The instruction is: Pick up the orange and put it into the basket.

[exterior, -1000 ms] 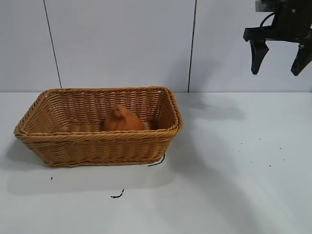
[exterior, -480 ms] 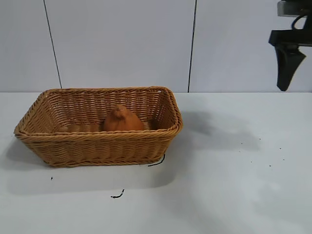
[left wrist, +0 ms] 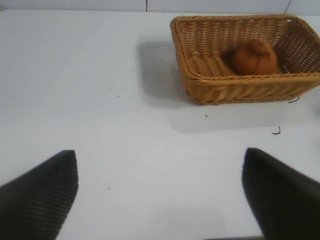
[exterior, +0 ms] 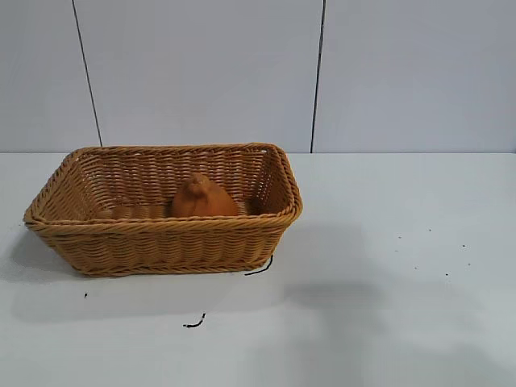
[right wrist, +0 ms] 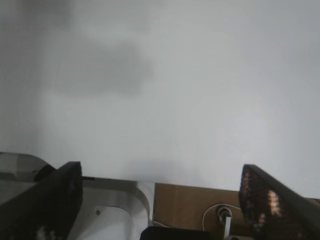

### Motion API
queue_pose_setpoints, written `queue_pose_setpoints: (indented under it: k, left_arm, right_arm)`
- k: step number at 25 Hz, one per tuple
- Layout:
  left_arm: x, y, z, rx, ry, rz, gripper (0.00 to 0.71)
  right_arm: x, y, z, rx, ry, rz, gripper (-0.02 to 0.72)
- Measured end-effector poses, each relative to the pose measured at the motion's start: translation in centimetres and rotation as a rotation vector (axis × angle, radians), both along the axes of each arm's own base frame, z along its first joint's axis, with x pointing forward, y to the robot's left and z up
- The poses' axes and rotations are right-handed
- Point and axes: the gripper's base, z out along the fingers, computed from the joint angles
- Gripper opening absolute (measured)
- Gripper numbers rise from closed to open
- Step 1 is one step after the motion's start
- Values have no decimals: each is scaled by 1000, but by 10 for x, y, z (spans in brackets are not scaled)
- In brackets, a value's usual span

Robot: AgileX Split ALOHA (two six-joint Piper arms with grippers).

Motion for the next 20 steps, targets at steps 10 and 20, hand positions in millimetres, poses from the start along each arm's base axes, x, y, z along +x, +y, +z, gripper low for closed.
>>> queue_pose_setpoints:
  k: [10, 20]
  left_arm:
    - [0, 0, 0, 0, 0, 0, 639]
    - [0, 0, 0, 0, 0, 0, 639]
  right_arm:
    - [-66, -1, 6, 20, -453, 0, 610]
    - [-74, -1, 6, 20, -500, 2, 610]
